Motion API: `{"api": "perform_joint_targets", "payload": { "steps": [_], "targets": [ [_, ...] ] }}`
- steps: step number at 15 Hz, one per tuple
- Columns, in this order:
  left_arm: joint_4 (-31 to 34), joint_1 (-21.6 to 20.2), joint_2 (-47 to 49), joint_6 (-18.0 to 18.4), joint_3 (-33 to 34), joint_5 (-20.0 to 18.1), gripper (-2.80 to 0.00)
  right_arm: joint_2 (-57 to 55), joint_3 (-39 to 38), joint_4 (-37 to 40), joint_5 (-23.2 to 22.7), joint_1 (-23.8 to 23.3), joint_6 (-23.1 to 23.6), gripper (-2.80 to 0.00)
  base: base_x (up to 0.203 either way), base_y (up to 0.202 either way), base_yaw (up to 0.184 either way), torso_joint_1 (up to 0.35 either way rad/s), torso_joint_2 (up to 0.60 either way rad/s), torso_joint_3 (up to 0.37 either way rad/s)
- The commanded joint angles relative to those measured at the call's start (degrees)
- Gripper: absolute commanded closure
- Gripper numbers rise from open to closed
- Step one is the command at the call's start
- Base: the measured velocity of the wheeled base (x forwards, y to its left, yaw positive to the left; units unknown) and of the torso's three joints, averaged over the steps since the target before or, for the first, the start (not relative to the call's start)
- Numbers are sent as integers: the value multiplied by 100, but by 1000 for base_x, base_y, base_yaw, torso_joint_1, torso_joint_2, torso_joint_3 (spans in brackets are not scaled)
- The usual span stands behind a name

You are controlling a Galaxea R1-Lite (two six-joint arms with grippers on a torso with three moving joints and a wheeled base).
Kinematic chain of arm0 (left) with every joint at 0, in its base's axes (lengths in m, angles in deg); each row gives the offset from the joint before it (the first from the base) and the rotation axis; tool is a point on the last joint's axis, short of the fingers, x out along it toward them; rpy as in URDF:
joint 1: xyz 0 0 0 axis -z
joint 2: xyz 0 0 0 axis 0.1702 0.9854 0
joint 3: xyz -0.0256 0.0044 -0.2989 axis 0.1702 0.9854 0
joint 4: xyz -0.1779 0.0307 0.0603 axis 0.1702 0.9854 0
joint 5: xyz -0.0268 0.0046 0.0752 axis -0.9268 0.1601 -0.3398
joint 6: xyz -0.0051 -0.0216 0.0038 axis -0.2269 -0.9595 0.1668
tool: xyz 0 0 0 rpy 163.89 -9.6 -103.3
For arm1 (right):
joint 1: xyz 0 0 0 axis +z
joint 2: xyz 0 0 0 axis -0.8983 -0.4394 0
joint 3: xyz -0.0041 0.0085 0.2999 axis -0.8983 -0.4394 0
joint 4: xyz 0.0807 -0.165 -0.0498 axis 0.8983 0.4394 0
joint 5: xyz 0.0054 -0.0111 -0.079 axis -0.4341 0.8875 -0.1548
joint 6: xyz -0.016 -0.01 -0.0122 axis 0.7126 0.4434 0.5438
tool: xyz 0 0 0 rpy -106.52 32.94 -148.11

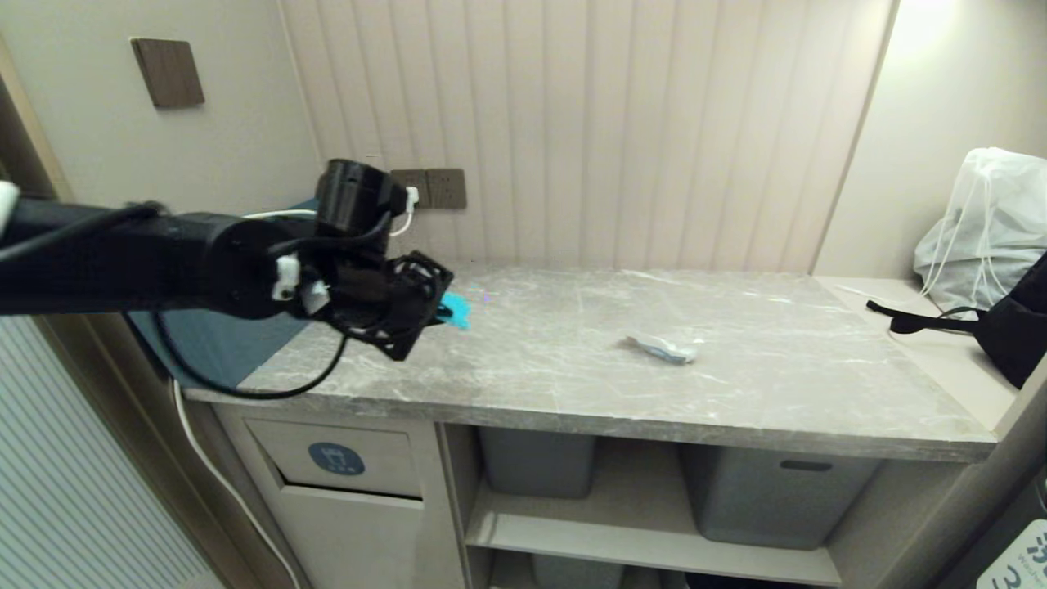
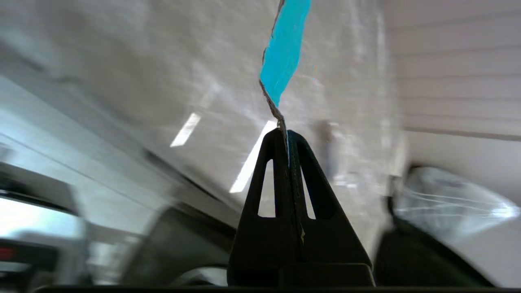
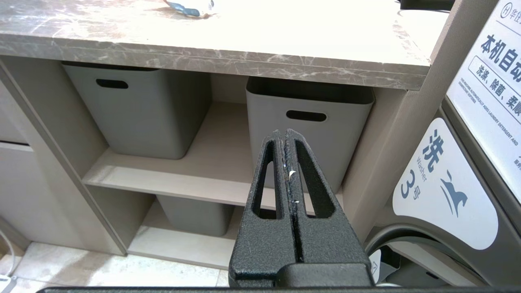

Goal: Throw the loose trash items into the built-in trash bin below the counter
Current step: Put the garbage in the trash can

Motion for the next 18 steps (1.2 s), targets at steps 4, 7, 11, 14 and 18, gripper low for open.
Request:
{"api": "perform_joint_targets", "payload": {
  "steps": [4, 7, 11, 14, 18],
  "targets": [
    [-1687, -1763, -2914, 2951, 3748, 447, 0, 0, 1, 3, 0, 1, 3, 0, 0, 0, 0, 0, 0, 0],
    [-3285, -2590, -3586, 4437, 5362, 386, 0, 0, 1, 3, 0, 1, 3, 0, 0, 0, 0, 0, 0, 0],
    [-4656, -2802, -3553, 5606, 6518, -105, 0, -9, 1, 3, 0, 1, 3, 0, 0, 0, 0, -46, 96, 62],
    [-4696, -2813, -3500, 5592, 6865, -415, 0, -9, 1, 3, -8, 1, 3, 0, 0, 0, 0, -206, 463, 252],
    [-4776, -3161, -2842, 5535, 6944, -880, 0, -9, 1, 3, 0, 1, 3, 0, 0, 0, 0, -229, 518, 278]
  ]
}}
